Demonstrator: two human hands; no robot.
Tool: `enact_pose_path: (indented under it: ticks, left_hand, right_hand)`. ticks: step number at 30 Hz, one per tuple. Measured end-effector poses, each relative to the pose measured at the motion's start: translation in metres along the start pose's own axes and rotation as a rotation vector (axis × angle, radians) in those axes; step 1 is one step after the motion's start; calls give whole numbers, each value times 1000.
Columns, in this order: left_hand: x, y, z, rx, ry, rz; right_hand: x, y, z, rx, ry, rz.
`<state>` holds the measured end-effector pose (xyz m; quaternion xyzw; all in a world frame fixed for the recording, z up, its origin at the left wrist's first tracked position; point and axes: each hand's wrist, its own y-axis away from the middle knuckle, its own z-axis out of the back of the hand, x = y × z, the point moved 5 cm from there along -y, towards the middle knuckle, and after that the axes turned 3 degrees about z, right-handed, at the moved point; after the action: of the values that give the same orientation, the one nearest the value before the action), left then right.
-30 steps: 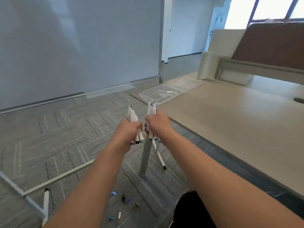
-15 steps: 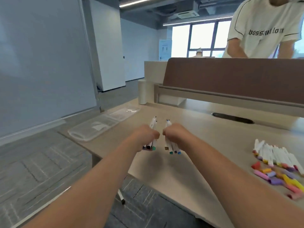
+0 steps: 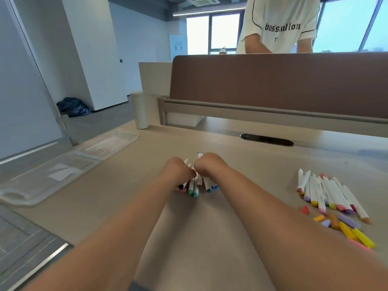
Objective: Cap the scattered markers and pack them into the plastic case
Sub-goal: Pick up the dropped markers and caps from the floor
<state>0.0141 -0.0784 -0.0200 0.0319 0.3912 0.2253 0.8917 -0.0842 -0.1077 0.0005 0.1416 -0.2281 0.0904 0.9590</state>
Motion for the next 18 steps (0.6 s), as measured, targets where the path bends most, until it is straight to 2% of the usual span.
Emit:
enact_pose_path:
  ticks: [5, 11, 18]
  left_hand:
    - [0, -6, -2, 8, -43, 19]
    - [-9, 2, 7, -108, -261, -97]
    - [-8, 13, 13, -85, -235, -64]
  right_hand:
    - [-6, -7, 0, -5, 18, -35]
    - [-2, -2, -2, 18, 97, -52]
    - [-9, 10, 9, -29, 127, -71]
